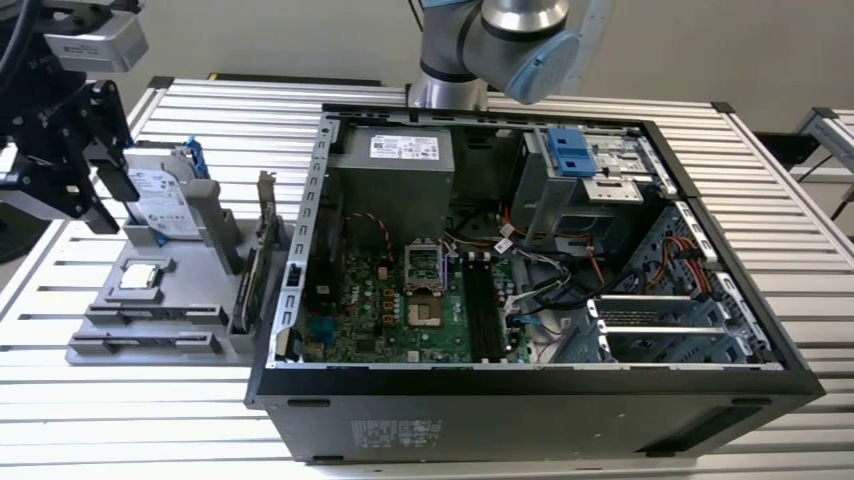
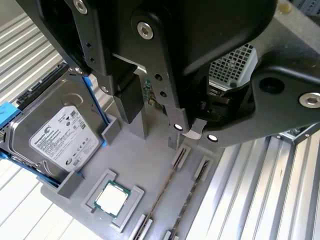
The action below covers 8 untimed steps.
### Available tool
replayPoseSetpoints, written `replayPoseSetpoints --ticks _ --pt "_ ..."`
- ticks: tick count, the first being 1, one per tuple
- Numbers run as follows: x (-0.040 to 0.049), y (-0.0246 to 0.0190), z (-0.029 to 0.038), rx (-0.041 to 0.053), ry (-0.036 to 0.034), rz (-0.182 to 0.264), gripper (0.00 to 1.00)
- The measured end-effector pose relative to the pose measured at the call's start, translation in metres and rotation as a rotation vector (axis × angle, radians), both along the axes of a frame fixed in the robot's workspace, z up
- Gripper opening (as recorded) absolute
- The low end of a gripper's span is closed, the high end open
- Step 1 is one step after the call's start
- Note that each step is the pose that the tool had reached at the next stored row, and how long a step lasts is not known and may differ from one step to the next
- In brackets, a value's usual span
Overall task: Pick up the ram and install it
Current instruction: 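Pick up the ram and move it above insertion slot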
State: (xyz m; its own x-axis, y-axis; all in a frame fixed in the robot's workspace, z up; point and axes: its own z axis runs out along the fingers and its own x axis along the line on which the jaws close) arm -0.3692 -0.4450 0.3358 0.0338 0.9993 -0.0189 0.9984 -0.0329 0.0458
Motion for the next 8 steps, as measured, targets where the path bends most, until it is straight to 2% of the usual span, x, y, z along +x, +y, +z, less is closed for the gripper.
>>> replayPoseSetpoints --ticks 8 --pt "0.0000 0.0000 -0.0048 0.0000 0.0001 0.000 1.00"
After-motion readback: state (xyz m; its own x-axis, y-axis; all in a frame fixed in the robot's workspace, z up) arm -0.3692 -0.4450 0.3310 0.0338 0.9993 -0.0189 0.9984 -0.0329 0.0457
